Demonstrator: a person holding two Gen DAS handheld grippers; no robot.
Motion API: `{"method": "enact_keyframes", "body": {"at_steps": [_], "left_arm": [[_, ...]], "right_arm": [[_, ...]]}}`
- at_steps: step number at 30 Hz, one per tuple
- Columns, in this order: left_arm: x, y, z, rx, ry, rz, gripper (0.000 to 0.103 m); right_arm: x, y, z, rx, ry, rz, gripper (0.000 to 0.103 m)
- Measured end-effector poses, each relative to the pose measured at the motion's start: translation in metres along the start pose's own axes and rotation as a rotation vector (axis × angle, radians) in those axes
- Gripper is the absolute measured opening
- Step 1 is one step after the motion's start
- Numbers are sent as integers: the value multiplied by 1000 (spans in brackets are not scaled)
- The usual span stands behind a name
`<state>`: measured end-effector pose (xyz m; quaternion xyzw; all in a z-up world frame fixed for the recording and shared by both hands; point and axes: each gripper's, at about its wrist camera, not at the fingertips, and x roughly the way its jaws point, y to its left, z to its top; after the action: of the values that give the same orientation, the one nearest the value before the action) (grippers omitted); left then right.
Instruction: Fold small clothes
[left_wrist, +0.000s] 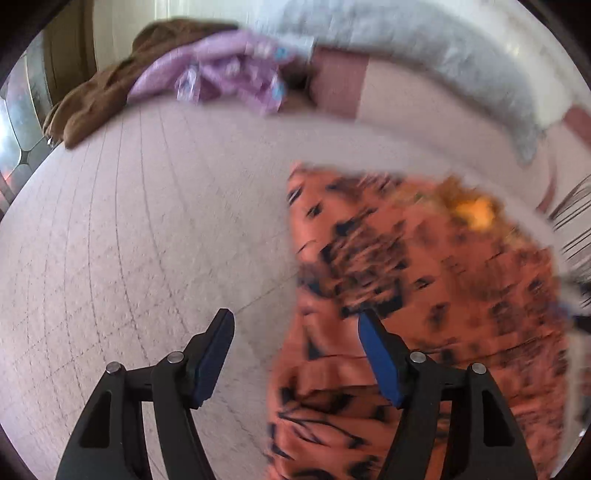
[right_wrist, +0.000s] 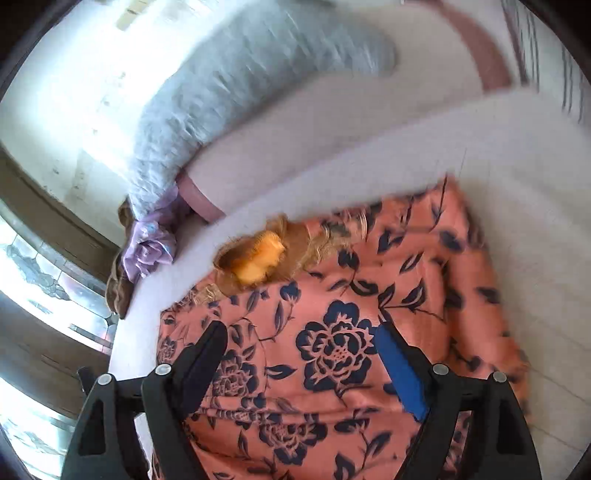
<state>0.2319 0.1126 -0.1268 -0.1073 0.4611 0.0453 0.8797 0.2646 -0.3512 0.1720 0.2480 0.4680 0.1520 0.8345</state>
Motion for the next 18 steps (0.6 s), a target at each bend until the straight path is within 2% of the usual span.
{"method": "enact_keyframes", "body": {"at_steps": [1,2,3,4,5,6,7,8,9,10,11,13,15,17,18], "left_arm": [[-9,-7,-1,27,-29,-2,70],[-12,-12,-2,52,-33,-2,71],[-9,-18,-6,91,-21,1,71],[1,-22,-10,120,8,17,71],[21,-22,-14,130,71,49,74],[36,-16,-17,95,105,37,78],[33,-12,-15,52,69,17,79],[30,-13,-11,38,90,24,78],[25,-12,-10,28,102,23,78],[18,-10,-9,18,92,8,78],[7,-7,-10,14,71,-14,78],[-21,1,-19,15,45,-62,78],[-46,12,-36,6,49,-131,78],[-65,21,-57,-9,81,-180,78],[-78,27,-74,-18,98,-204,78]], "right_arm": [[14,-23,2,56,78,-26,82],[19,-42,4,126,110,-45,80],[4,-48,6,145,80,-20,80],[6,-45,11,136,60,5,80],[-8,-44,10,123,40,61,80],[-19,-46,7,114,21,104,81],[-21,-50,8,97,25,77,83],[-14,-62,5,96,76,-16,83],[0,-74,5,115,116,-32,80],[-18,-81,7,119,89,-17,80],[22,-91,19,108,63,-19,82],[-49,-98,19,38,-1,-5,82],[-106,-105,9,12,9,-9,82],[-73,-111,8,5,57,-14,82],[-102,-115,-1,-2,82,-32,82]]}}
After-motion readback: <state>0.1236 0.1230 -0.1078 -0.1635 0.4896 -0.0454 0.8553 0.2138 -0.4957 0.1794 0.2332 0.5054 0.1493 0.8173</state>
